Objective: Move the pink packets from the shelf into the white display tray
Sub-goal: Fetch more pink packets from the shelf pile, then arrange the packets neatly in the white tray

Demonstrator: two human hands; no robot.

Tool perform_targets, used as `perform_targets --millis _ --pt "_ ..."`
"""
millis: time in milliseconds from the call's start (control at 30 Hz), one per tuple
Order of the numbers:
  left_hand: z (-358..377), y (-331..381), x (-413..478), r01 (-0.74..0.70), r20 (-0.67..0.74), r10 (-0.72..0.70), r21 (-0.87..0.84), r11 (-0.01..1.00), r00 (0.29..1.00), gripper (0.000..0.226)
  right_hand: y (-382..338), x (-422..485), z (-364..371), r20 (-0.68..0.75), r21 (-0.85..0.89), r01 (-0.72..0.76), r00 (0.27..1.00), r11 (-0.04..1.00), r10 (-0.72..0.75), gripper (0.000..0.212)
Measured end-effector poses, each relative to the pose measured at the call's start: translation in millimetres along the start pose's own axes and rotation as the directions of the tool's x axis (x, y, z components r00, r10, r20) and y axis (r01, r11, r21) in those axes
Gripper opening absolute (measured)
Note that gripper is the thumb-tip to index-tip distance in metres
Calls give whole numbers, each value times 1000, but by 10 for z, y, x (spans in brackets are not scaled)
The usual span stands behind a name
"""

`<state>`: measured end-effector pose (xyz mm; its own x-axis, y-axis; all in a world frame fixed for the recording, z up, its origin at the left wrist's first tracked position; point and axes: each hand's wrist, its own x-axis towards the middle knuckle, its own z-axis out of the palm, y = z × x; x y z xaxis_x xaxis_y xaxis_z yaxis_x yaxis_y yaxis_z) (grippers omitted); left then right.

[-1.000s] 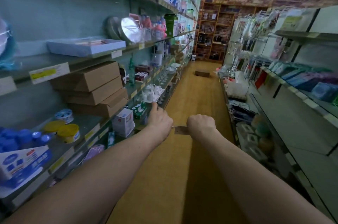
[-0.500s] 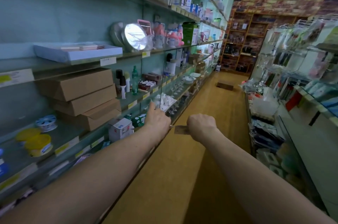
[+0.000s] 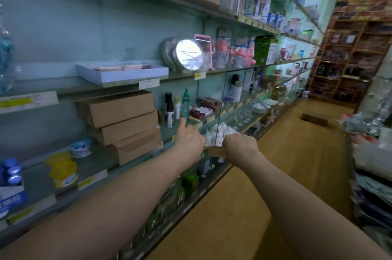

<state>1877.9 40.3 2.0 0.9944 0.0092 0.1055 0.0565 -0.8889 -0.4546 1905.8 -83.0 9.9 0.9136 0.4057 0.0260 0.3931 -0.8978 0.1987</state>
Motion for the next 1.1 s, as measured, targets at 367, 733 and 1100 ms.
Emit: perform_targets --millis 367,733,1100 --pt "111 -710 992 138 -62 -142 -69 988 988 16 -92 1250 -438 -189 -65 97 976 993 -108 31" --pt "-148 -1335 1675 245 -271 -288 -180 953 919 11 -2 2130 -1157 -415 -90 147 894 985 -171 21" --pt "-582 -2040 2224 484 -205 -518 -198 853 830 27 30 3030 -1471 -591 -89 411 712 907 -380 24"
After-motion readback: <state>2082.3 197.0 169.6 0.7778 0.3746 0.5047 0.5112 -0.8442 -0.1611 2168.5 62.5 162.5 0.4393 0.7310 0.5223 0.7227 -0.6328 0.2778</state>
